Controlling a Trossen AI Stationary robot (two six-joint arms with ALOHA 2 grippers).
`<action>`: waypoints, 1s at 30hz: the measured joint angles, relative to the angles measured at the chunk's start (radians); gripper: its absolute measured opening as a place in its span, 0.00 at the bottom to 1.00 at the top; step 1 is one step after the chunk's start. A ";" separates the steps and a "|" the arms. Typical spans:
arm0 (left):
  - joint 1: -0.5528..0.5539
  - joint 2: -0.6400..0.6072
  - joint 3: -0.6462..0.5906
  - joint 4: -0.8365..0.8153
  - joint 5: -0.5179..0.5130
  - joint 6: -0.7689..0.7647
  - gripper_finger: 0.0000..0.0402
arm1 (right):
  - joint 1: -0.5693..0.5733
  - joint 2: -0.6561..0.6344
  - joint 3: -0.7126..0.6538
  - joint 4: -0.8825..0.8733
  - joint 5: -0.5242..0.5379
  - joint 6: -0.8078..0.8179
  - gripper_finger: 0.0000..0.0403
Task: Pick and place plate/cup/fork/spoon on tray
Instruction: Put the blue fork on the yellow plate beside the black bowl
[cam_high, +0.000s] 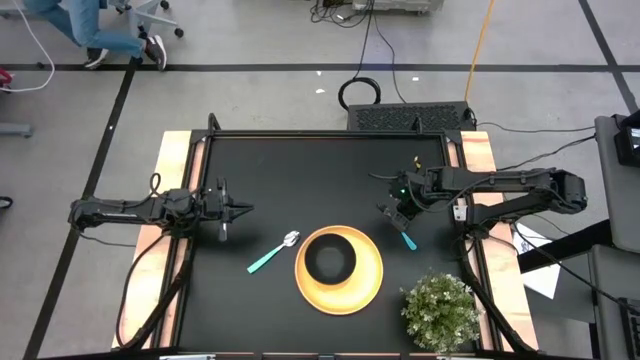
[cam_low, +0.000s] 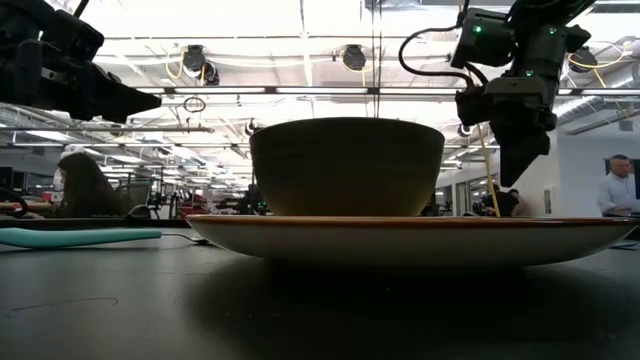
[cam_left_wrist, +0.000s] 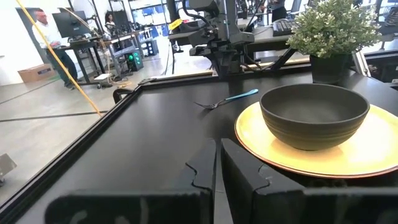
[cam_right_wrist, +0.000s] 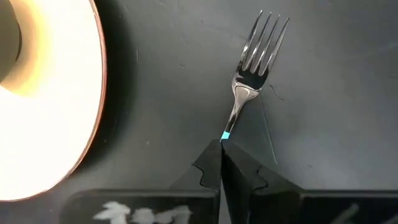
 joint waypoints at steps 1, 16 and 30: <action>0.000 0.000 0.000 0.000 0.000 0.000 0.08 | 0.000 0.000 0.000 0.000 0.000 -0.009 0.00; 0.000 0.000 0.000 -0.008 0.001 0.000 0.08 | 0.000 0.000 -0.021 0.107 -0.003 -0.016 0.00; 0.000 0.000 0.000 -0.021 0.006 0.004 0.08 | 0.000 0.000 -0.033 0.042 -0.029 0.008 0.02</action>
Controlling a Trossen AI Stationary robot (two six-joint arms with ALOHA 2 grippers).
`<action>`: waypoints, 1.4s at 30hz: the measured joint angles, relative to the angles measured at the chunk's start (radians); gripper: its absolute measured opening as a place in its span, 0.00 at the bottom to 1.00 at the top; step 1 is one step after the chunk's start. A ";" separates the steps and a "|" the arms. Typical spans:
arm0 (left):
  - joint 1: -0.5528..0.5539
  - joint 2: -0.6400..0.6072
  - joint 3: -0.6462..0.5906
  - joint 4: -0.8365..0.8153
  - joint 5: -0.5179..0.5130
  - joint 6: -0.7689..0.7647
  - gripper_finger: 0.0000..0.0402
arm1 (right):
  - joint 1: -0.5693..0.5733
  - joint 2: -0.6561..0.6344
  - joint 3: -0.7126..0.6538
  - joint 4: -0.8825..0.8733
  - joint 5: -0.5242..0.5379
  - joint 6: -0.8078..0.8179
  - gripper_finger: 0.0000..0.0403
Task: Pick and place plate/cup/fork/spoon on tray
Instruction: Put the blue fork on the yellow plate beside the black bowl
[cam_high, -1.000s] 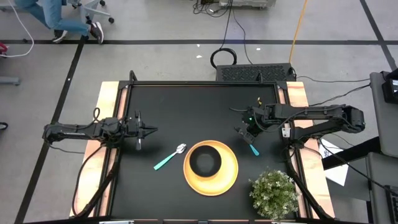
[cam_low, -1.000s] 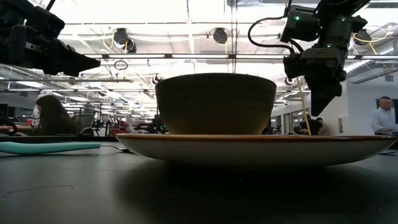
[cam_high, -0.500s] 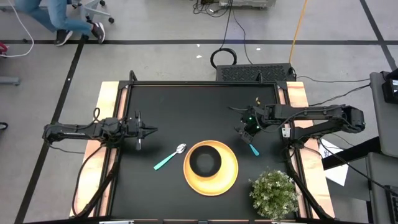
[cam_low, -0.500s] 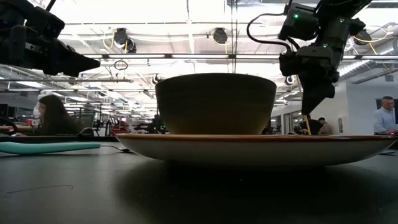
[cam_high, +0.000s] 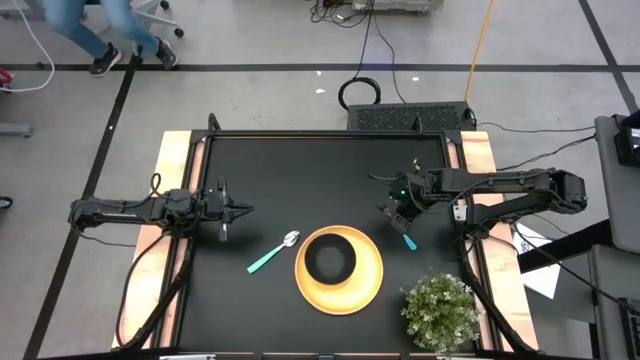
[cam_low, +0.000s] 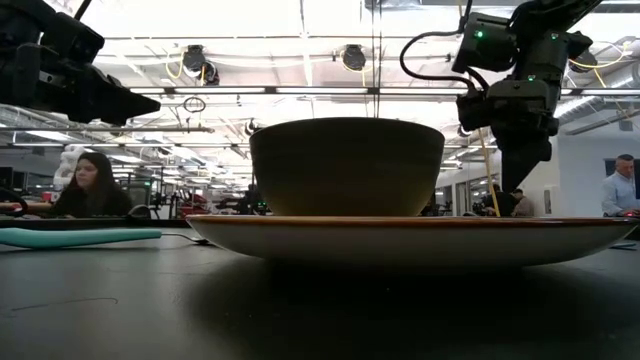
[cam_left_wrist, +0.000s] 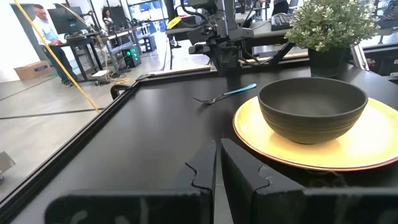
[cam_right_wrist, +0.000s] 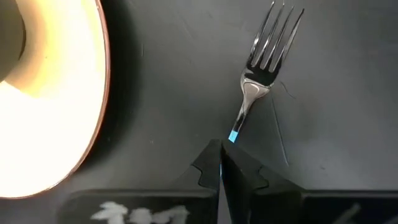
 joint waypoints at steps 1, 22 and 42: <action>0.000 0.000 0.000 0.000 0.000 0.000 0.08 | 0.000 0.000 0.000 -0.003 0.000 0.001 0.03; 0.000 0.000 0.000 0.001 -0.006 0.000 0.08 | 0.000 0.000 0.000 -0.015 0.009 0.017 0.48; 0.000 0.000 0.000 0.011 0.001 -0.004 0.08 | -0.006 0.142 0.000 0.009 0.012 -0.018 0.54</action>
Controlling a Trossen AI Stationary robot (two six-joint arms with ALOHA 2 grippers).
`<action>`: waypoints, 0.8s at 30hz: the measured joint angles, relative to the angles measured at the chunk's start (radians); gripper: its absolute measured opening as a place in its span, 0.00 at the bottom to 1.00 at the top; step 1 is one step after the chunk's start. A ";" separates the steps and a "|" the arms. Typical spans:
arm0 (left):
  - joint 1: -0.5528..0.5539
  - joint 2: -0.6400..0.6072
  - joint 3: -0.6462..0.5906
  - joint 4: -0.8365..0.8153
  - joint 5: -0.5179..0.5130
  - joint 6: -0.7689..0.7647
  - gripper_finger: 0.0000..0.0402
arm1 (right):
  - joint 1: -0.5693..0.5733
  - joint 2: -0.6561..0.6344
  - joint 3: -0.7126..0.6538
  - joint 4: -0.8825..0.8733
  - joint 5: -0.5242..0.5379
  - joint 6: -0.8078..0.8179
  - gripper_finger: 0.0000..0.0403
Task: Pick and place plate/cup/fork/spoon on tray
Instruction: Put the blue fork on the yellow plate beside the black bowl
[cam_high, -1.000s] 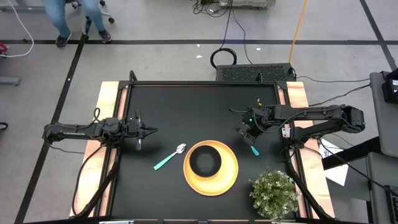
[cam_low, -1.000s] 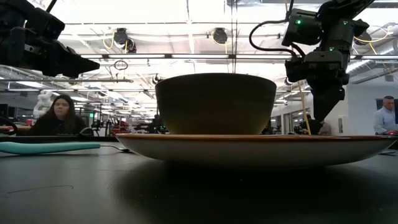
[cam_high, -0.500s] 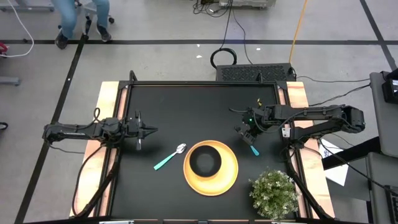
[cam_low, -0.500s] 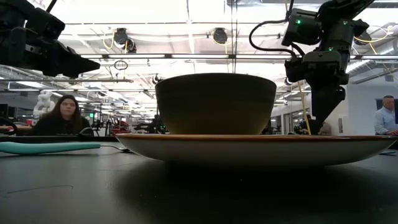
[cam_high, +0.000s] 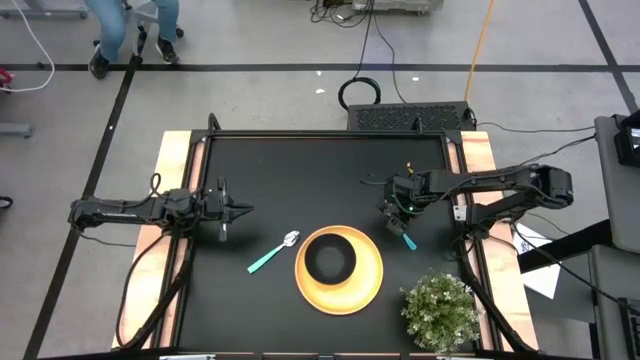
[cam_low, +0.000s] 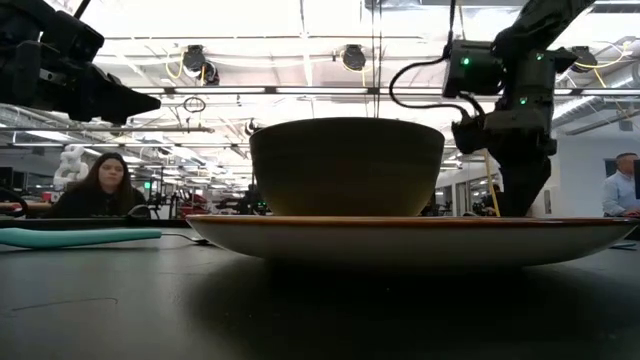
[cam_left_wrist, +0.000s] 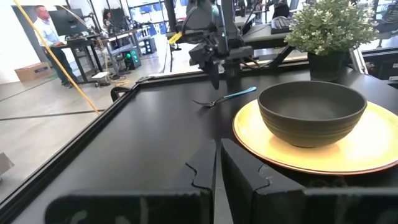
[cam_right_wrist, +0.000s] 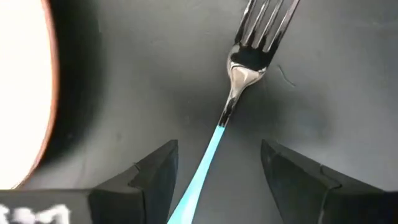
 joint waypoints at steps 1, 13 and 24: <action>0.000 0.000 0.000 0.000 0.000 0.000 0.08 | -0.002 0.012 0.000 0.007 0.000 -0.001 0.54; 0.000 0.000 0.000 0.000 0.001 0.000 0.08 | -0.020 0.045 0.000 0.032 -0.006 -0.018 0.54; 0.000 0.000 0.000 -0.004 0.001 0.000 0.08 | -0.032 0.045 0.000 0.056 -0.005 -0.033 0.54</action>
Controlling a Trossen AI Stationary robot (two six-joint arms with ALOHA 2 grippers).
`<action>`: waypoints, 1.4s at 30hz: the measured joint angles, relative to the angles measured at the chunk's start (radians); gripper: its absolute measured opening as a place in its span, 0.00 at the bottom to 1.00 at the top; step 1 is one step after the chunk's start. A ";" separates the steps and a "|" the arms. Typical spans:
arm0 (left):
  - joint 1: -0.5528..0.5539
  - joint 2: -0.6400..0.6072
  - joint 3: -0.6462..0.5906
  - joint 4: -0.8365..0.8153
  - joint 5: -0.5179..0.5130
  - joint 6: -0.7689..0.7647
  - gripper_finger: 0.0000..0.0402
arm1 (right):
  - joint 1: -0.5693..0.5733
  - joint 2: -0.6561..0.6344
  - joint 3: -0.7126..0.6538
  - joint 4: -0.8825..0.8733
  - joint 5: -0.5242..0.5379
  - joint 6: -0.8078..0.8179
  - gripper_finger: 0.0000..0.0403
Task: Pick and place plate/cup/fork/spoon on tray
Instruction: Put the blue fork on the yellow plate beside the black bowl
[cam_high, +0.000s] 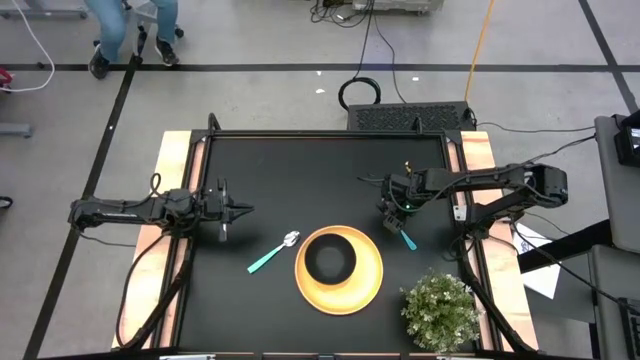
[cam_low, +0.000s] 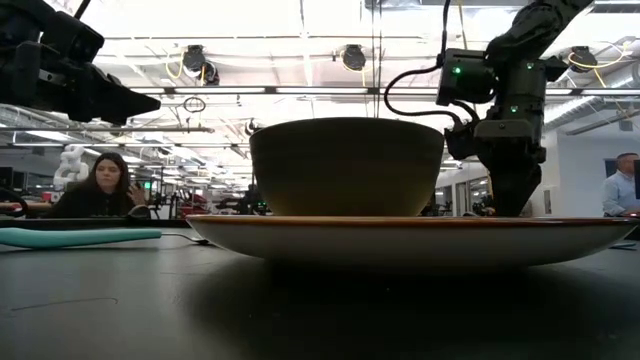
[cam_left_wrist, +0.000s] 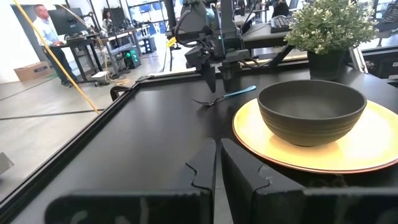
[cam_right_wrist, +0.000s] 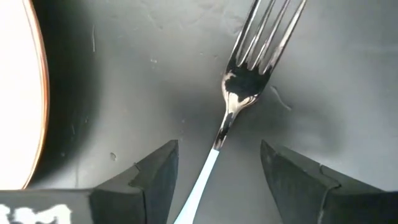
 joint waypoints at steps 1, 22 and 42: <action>0.000 0.000 0.000 0.000 0.000 0.000 0.08 | -0.003 0.000 0.000 0.000 0.002 0.000 0.54; 0.000 0.000 0.000 0.000 0.001 0.000 0.08 | -0.012 0.074 -0.013 0.035 0.048 -0.002 0.54; 0.000 0.000 0.000 -0.006 0.001 0.004 0.08 | -0.011 0.089 -0.011 0.043 0.047 -0.001 0.54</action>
